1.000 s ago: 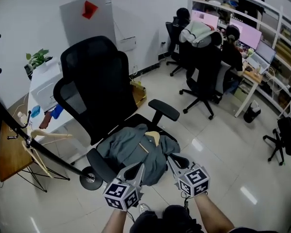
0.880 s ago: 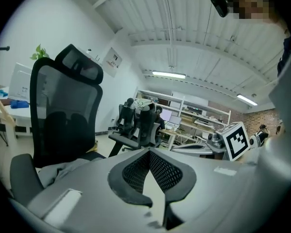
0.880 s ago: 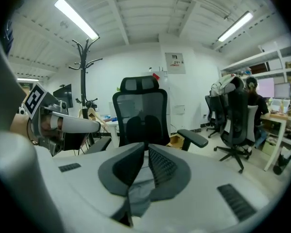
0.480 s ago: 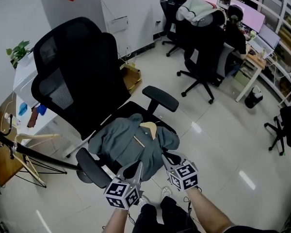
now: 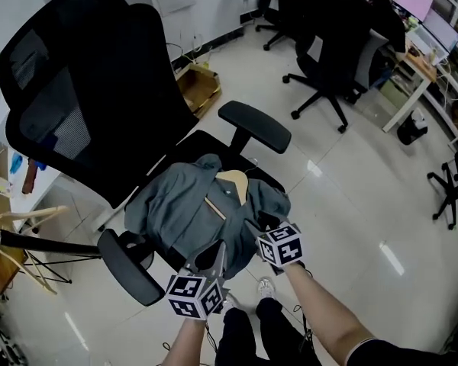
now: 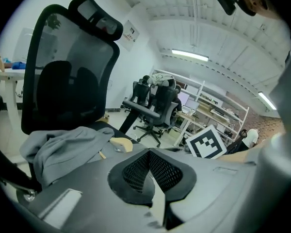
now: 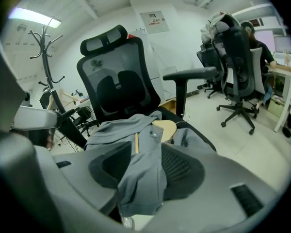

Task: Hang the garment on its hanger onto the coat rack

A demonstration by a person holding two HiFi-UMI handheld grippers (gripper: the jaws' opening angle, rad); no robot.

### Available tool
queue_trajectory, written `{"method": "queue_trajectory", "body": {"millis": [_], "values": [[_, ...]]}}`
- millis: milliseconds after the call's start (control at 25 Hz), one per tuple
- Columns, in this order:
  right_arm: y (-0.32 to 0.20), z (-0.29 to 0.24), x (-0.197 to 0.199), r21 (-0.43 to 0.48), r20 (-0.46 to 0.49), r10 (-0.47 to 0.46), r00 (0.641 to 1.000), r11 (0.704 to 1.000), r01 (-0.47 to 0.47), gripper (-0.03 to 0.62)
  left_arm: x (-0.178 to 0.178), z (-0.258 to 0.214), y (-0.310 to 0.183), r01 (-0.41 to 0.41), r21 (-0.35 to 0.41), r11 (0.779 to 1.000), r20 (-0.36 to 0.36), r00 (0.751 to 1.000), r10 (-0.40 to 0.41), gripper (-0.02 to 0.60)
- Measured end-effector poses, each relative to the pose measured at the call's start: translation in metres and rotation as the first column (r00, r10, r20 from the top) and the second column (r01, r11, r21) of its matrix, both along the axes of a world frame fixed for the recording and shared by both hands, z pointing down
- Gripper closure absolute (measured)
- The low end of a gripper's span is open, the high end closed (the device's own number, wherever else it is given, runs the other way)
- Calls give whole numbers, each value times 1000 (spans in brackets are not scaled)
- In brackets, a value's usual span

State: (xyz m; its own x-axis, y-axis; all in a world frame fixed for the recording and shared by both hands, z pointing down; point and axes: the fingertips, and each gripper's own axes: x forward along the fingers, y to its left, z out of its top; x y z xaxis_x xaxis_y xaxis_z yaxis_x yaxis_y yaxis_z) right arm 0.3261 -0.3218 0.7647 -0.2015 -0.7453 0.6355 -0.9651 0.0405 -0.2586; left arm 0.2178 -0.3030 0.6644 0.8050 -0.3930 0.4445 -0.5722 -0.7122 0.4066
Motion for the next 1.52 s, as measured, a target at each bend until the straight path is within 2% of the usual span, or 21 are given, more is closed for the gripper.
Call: {"method": "queue_trajectory", "body": {"millis": [280, 680, 880, 920, 960, 1080, 1320, 1520], "values": [[-29, 75, 9, -113, 48, 41, 998, 993, -35, 385, 5, 43, -10, 8, -62, 998, 11, 1000, -7, 589], [-56, 111, 5, -186, 81, 86, 993, 980, -69, 385, 3, 62, -12, 13, -110, 994, -1, 1000, -13, 589], [-66, 117, 6, -150, 59, 88, 994, 986, -78, 393, 1, 64, -8, 26, -117, 993, 4, 1000, -26, 589], [-67, 117, 7, -146, 56, 86, 995, 986, -77, 403, 0, 65, -7, 29, -118, 993, 6, 1000, -29, 589], [-68, 116, 8, -145, 64, 88, 994, 986, -78, 449, -1, 66, -5, 33, -120, 992, 10, 999, -32, 589], [-68, 104, 10, -126, 86, 91, 992, 989, -80, 465, -5, 68, -1, 42, -129, 991, 16, 999, -40, 589], [-68, 54, 3, -13, -14, -2, 1000, 1000, 2, 493, 0, 52, 3, 42, -123, 992, -4, 999, -43, 589], [-63, 13, -10, 56, -11, -88, 996, 994, 89, 516, 2, 29, -1, 34, -92, 995, -30, 999, -37, 589]]}}
